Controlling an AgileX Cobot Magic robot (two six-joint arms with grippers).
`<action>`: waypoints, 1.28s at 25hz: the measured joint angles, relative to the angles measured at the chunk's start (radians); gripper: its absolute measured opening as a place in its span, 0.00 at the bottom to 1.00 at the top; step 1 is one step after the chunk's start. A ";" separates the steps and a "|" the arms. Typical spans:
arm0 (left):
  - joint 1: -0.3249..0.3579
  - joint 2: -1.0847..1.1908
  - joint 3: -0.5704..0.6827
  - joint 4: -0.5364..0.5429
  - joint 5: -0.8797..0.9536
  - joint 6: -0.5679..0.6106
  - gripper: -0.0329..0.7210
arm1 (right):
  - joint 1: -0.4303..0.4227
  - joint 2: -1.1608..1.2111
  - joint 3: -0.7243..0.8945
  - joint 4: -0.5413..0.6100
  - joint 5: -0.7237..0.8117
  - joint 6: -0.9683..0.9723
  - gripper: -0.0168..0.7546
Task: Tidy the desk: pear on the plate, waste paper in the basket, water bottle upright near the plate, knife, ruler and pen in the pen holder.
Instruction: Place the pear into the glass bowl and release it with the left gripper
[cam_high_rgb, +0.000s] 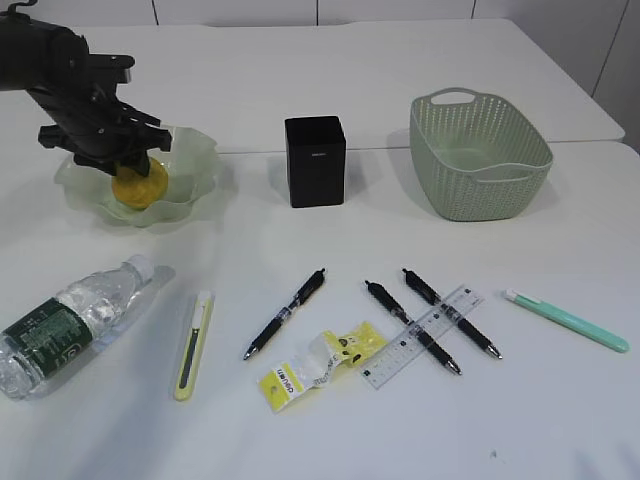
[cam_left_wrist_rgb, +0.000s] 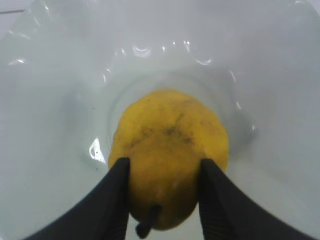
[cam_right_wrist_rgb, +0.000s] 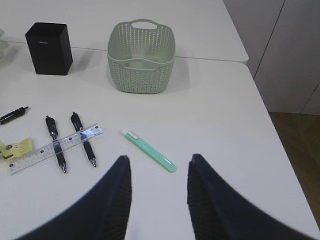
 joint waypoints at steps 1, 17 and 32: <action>0.000 0.000 0.000 0.000 -0.002 0.000 0.40 | 0.000 0.000 0.000 0.000 0.000 0.000 0.43; 0.000 0.000 0.000 -0.006 -0.008 0.000 0.51 | 0.000 0.000 0.000 0.000 -0.002 0.000 0.43; 0.000 0.000 0.000 0.029 0.064 0.000 0.73 | 0.000 0.000 0.000 0.000 -0.005 0.000 0.43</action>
